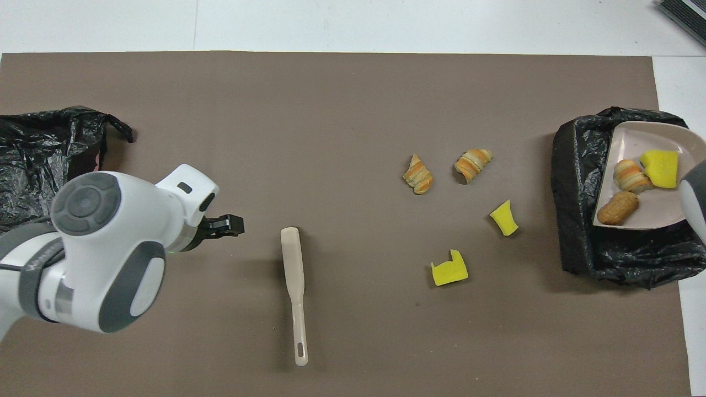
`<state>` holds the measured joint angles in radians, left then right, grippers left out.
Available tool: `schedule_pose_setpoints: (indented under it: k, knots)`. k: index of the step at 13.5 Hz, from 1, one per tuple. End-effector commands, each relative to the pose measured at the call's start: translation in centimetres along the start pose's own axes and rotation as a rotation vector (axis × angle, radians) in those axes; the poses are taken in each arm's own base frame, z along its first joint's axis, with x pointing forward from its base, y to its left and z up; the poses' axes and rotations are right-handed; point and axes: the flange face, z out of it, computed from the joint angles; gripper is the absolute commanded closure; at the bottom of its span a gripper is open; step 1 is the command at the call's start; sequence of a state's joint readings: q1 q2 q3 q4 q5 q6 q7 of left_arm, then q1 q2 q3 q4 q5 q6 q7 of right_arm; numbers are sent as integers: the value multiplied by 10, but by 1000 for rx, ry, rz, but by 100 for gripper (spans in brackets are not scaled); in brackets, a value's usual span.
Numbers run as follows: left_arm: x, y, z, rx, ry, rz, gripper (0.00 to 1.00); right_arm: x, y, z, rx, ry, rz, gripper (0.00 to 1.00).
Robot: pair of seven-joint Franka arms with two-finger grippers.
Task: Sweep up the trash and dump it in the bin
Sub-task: 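Tip the dustpan into the bag while the left gripper releases the brush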
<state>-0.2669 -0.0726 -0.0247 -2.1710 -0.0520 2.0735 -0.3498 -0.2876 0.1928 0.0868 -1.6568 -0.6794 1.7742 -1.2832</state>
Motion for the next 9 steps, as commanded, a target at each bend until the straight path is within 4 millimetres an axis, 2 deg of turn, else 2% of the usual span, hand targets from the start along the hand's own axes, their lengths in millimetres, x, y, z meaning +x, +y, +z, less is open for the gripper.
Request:
schedule_pose_setpoints:
  k: [1,3,4,6,9]
  knots:
    - [15,-44,-13,29,4,51,0,-4,7,-9,-17,-89,16,100]
    - [28,-77,-25,41,20,73,0,-5,8,-11,-35,-139,2,100]
    - [35,-90,-35,41,17,87,0,4,8,-16,-54,-168,-22,100]
    - [42,-106,-65,42,-1,100,0,3,7,-19,-59,-218,-37,100]
    - [42,-112,-111,44,-32,130,0,27,2,-42,-79,-273,-84,100]
